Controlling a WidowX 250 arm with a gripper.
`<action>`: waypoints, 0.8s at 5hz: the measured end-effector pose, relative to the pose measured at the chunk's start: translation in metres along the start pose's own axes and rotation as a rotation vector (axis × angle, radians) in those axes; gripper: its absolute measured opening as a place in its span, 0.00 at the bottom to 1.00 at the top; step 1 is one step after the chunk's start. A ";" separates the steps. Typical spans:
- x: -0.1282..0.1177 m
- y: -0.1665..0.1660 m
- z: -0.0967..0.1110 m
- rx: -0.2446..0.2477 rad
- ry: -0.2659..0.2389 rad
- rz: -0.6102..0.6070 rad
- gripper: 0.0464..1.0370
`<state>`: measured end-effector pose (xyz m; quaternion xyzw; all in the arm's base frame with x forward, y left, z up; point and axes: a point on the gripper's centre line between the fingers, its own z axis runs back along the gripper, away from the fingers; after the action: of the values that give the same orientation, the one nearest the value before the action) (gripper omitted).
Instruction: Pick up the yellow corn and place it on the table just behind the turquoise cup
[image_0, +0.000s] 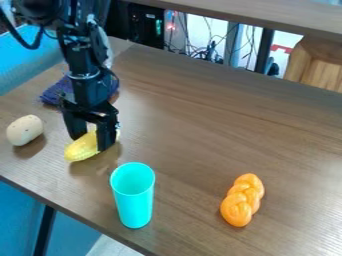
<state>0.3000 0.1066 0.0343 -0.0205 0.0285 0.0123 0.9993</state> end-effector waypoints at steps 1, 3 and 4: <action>-0.001 0.005 -0.012 0.020 0.055 0.031 0.91; -0.002 0.011 -0.013 0.057 0.056 0.032 0.66; -0.002 -0.001 0.016 0.044 -0.007 0.001 0.66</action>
<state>0.2989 0.1060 0.0502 0.0015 0.0255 0.0122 0.9996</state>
